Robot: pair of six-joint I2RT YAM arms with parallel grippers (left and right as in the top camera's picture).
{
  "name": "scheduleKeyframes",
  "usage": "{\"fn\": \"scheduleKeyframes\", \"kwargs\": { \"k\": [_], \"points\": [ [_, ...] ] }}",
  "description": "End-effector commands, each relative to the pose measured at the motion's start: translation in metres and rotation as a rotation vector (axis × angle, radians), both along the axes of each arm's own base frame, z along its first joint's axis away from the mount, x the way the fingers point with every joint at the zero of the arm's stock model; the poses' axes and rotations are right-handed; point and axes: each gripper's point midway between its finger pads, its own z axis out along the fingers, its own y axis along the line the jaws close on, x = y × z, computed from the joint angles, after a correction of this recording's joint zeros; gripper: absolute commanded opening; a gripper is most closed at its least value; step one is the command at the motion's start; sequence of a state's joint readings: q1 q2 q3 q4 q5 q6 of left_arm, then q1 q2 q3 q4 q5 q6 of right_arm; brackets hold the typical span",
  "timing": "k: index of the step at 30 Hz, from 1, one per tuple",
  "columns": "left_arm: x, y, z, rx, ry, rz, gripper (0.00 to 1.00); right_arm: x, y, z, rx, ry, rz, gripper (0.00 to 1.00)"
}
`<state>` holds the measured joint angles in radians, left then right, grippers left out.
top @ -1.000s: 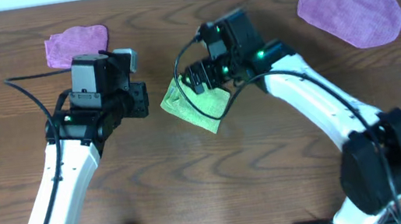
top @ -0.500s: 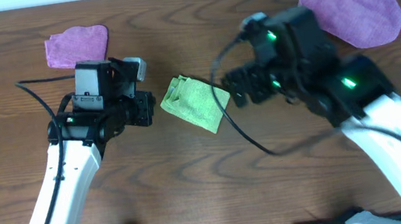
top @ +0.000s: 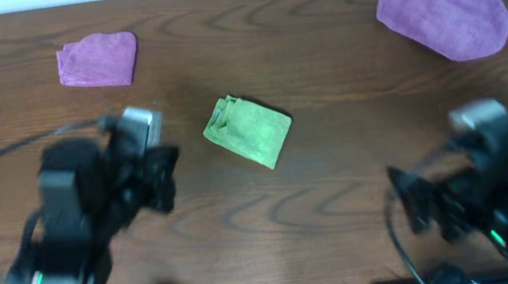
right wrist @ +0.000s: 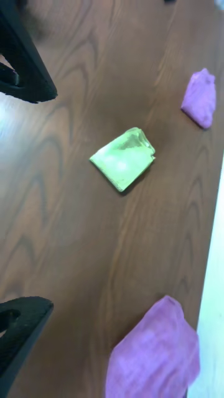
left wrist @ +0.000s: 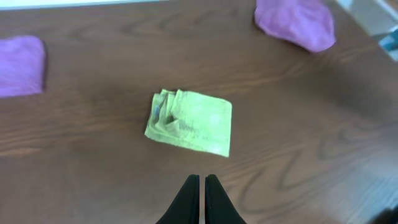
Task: Fold the cloth
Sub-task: 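Open the right gripper and retract both grippers to the front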
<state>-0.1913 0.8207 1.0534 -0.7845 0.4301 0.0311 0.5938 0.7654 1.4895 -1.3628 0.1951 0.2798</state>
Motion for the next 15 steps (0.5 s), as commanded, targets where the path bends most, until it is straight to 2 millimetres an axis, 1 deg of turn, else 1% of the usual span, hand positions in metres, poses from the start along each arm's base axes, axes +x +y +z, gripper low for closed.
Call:
{"fn": "scheduleKeyframes", "kwargs": {
  "k": [1, 5, 7, 9, 12, 13, 15],
  "points": [
    [-0.027, 0.013, 0.009, 0.03, -0.056, 0.029, 0.06, -0.02, -0.021, -0.002, 0.041, -0.008, -0.069, 0.99],
    [-0.068, 0.031, 0.007, 0.061, -0.073, 0.077, 0.06, -0.048, -0.043, -0.018, 0.06, 0.004, -0.098, 0.99],
    [-0.082, 0.037, 0.003, 0.074, -0.071, 0.096, 0.06, -0.057, -0.051, -0.024, 0.074, -0.011, -0.121, 0.99],
    [-0.097, 0.042, 0.0, 0.071, -0.066, 0.11, 0.06, -0.068, -0.063, -0.035, 0.084, -0.039, -0.17, 0.99],
    [-0.105, 0.043, 0.0, 0.052, -0.072, 0.123, 0.06, -0.079, -0.074, -0.049, 0.075, -0.073, -0.227, 0.99],
    [-0.106, 0.047, -0.001, 0.065, -0.075, 0.142, 0.06, -0.085, -0.079, -0.054, 0.057, -0.096, -0.26, 0.99],
    [-0.104, 0.054, -0.005, 0.09, -0.065, 0.179, 0.06, -0.087, -0.078, -0.057, 0.046, -0.134, -0.28, 0.99]
  ]
}}
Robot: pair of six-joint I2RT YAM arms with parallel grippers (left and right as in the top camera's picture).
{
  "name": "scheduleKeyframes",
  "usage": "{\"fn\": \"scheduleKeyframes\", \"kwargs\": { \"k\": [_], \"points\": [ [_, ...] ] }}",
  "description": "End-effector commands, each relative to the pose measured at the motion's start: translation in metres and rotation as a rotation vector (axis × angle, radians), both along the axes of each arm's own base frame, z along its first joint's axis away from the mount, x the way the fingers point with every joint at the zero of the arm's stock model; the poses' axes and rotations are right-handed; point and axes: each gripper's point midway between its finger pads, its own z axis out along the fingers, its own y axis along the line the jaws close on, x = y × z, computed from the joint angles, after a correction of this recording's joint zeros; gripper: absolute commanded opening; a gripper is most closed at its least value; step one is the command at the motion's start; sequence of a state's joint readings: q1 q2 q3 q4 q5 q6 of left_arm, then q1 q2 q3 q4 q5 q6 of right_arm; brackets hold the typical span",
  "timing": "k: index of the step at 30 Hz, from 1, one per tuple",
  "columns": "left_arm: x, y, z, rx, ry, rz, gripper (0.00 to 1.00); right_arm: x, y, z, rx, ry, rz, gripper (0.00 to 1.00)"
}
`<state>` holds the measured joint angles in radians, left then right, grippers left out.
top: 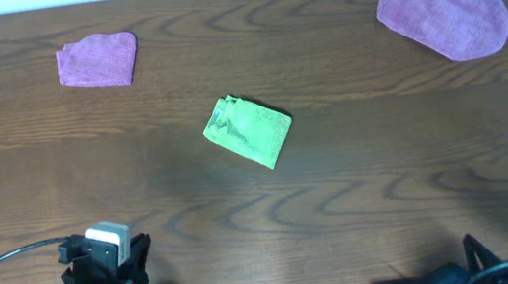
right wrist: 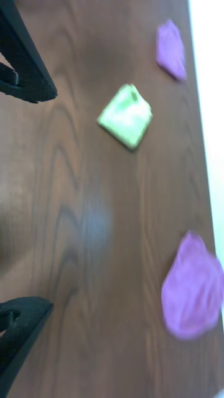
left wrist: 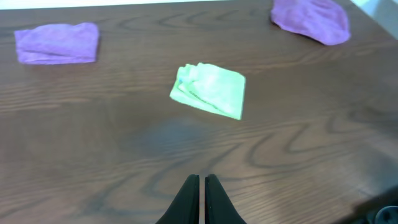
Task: Fold the cloth
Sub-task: 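Open the right gripper and retract both grippers to the front, then move the left gripper to the folded green cloth's left edge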
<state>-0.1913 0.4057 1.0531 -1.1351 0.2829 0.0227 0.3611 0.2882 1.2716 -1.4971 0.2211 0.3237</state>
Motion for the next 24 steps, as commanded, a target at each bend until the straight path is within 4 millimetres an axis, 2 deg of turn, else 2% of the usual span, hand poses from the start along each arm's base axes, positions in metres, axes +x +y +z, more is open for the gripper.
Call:
{"fn": "scheduleKeyframes", "kwargs": {
  "k": [1, 3, 7, 10, 17, 24],
  "points": [
    [0.005, 0.009, -0.008, 0.025, 0.013, 0.056, 0.06, 0.0, 0.007, -0.005, -0.038, -0.036, 0.004, 0.99],
    [0.011, 0.008, -0.017, 0.02, 0.029, 0.061, 0.06, 0.009, 0.019, -0.01, -0.047, -0.035, 0.038, 0.99],
    [0.028, 0.004, -0.047, -0.029, 0.09, 0.098, 0.06, 0.035, 0.042, -0.034, -0.004, 0.0, 0.093, 0.99],
    [0.036, 0.003, -0.061, -0.038, 0.102, 0.108, 0.06, 0.052, 0.054, -0.041, 0.052, -0.014, 0.134, 0.99],
    [0.045, 0.006, -0.072, -0.018, 0.115, 0.131, 0.13, 0.08, 0.049, -0.045, 0.049, -0.07, 0.103, 0.99],
    [0.052, 0.005, -0.07, -0.019, 0.108, 0.132, 0.15, 0.1, 0.038, -0.052, 0.025, -0.108, 0.051, 0.99]
  ]
}}
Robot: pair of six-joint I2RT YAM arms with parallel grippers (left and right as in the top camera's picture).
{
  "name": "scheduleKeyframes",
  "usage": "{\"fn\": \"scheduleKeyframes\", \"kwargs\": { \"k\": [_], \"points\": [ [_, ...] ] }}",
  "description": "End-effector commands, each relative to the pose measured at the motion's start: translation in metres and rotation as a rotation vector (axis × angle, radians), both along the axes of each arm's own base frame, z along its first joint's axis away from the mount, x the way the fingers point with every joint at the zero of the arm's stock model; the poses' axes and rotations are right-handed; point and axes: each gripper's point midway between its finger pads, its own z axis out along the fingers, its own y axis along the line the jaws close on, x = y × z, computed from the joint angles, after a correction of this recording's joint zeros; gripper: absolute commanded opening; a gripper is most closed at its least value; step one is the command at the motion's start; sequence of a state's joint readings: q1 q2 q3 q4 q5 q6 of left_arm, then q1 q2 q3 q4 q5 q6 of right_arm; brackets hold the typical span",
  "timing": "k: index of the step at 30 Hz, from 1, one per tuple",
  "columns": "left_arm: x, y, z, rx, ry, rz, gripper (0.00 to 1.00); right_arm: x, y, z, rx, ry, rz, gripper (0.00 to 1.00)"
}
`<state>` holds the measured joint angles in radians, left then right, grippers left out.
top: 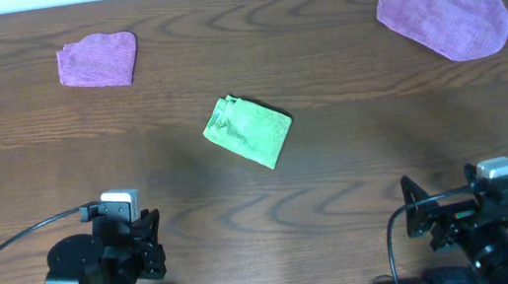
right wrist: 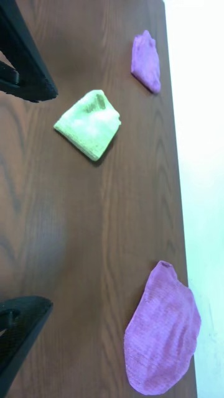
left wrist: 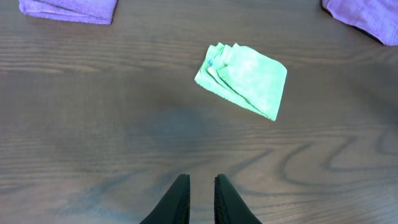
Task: Fold the cloth
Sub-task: 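Move the left gripper to the folded green cloth's left edge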
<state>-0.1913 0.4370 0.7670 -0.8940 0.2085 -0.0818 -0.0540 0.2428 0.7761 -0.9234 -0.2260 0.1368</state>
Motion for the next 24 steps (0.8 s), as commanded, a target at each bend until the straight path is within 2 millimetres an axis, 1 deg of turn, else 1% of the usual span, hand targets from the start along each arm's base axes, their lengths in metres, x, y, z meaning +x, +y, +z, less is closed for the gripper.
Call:
{"fn": "scheduleKeyframes", "kwargs": {
  "k": [1, 3, 8, 11, 12, 14, 16, 21, 22, 24],
  "points": [
    [0.002, 0.001, -0.003, 0.004, 0.012, 0.012, 0.15, 0.003, -0.004, -0.008, -0.016, 0.011, -0.019, 0.99],
    [0.002, 0.002, -0.007, 0.008, 0.03, 0.012, 0.12, 0.003, -0.004, -0.009, -0.016, 0.016, -0.019, 0.99],
    [0.006, 0.001, -0.025, 0.006, 0.116, 0.026, 0.14, 0.001, -0.004, -0.014, -0.015, 0.039, -0.019, 0.99],
    [0.009, -0.006, -0.041, -0.022, 0.194, 0.02, 0.06, -0.003, -0.004, -0.021, -0.014, 0.069, -0.019, 0.99],
    [0.011, -0.009, -0.046, -0.029, 0.218, 0.01, 0.06, -0.004, -0.004, -0.024, -0.013, 0.084, -0.018, 0.99],
    [0.016, -0.016, -0.055, -0.049, 0.255, -0.017, 0.06, -0.007, -0.004, -0.03, -0.011, 0.113, -0.018, 0.99],
    [0.022, -0.022, -0.061, -0.079, 0.279, -0.022, 0.06, -0.011, -0.004, -0.036, -0.01, 0.139, -0.018, 0.99],
    [0.047, -0.043, -0.061, -0.148, 0.276, -0.087, 0.06, -0.02, -0.003, -0.051, -0.007, 0.212, -0.017, 0.99],
    [0.051, -0.046, -0.061, -0.161, 0.275, -0.102, 0.09, -0.022, -0.003, -0.054, -0.006, 0.228, -0.017, 0.99],
    [0.059, -0.051, -0.066, -0.175, 0.289, -0.114, 0.29, -0.026, -0.003, -0.059, -0.005, 0.256, -0.017, 0.99]
  ]
}}
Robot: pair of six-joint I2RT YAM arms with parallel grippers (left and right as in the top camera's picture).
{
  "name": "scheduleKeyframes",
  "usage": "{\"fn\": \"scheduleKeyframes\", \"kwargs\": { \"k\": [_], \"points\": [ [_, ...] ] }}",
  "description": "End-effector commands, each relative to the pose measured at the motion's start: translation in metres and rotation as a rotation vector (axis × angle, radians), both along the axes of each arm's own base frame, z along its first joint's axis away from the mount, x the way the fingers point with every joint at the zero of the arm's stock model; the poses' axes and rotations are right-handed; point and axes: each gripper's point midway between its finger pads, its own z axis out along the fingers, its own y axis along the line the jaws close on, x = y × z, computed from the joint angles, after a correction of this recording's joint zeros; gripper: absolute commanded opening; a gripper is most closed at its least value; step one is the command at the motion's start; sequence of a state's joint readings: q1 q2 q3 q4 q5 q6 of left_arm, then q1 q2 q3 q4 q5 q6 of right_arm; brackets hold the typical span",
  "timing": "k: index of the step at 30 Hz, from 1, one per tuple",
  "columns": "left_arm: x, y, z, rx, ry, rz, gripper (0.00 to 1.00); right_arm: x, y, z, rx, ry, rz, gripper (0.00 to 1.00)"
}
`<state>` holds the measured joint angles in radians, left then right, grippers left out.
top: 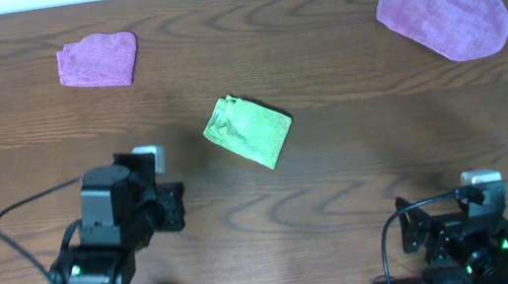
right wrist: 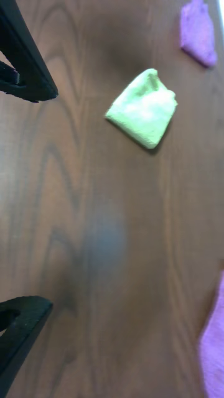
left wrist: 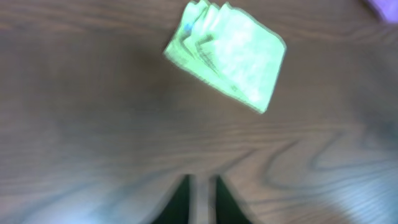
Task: Fold the cloth
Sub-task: 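Move the left gripper to the folded green cloth's left edge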
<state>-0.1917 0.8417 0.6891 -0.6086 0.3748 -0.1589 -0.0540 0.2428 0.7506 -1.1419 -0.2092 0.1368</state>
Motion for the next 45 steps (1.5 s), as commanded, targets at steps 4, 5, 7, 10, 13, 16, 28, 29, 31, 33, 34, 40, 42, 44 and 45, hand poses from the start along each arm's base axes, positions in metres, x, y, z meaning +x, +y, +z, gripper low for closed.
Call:
{"fn": "scheduleKeyframes", "kwargs": {
  "k": [4, 5, 7, 10, 13, 16, 28, 29, 31, 33, 34, 40, 42, 44, 45],
  "points": [
    [0.011, -0.018, -0.028, -0.069, 0.125, -0.038, 0.46, -0.007, -0.001, -0.009, -0.007, 0.043, -0.001, 0.99],
    [0.013, -0.019, -0.032, -0.075, 0.142, -0.039, 0.49, -0.007, -0.001, -0.009, -0.007, 0.043, -0.001, 0.99],
    [0.018, -0.022, -0.041, -0.093, 0.177, -0.029, 0.56, -0.007, -0.001, -0.009, -0.007, 0.043, -0.001, 0.99],
    [0.026, -0.027, -0.05, -0.13, 0.221, 0.001, 0.95, -0.007, -0.001, -0.009, -0.008, 0.043, -0.001, 0.99],
    [0.035, -0.038, -0.048, -0.196, 0.219, -0.019, 0.95, -0.007, -0.001, -0.009, -0.007, 0.043, -0.001, 0.99],
    [0.046, -0.046, -0.041, -0.239, 0.174, -0.046, 0.95, -0.007, -0.001, -0.009, -0.007, 0.043, -0.001, 0.99],
    [0.051, -0.058, -0.027, -0.315, 0.14, -0.091, 0.95, -0.007, -0.001, -0.009, -0.007, 0.043, -0.001, 0.99],
    [0.052, -0.06, -0.024, -0.338, 0.137, -0.093, 0.95, -0.007, -0.001, -0.009, -0.008, 0.043, -0.001, 0.99],
    [0.051, -0.064, -0.02, -0.364, 0.14, -0.107, 0.95, -0.007, -0.001, -0.009, -0.008, 0.043, -0.001, 0.99],
    [0.052, -0.058, -0.026, -0.335, 0.153, -0.069, 0.95, -0.007, -0.001, -0.009, -0.008, 0.043, -0.001, 0.99],
    [0.053, -0.053, -0.031, -0.311, 0.164, -0.036, 0.95, -0.007, -0.001, -0.009, -0.007, 0.043, -0.001, 0.99],
    [0.056, -0.038, -0.055, -0.232, 0.216, 0.052, 0.95, -0.007, -0.001, -0.009, -0.008, 0.043, -0.001, 0.99],
    [0.056, -0.037, -0.061, -0.228, 0.238, 0.062, 0.95, -0.007, -0.001, -0.009, -0.007, 0.043, -0.001, 0.99],
    [0.057, -0.04, -0.067, -0.245, 0.262, 0.052, 0.95, -0.007, -0.001, -0.009, -0.008, 0.043, -0.001, 0.99],
    [0.058, -0.041, -0.071, -0.247, 0.272, 0.058, 0.95, -0.007, -0.001, -0.009, -0.008, 0.043, -0.001, 0.99]
  ]
}}
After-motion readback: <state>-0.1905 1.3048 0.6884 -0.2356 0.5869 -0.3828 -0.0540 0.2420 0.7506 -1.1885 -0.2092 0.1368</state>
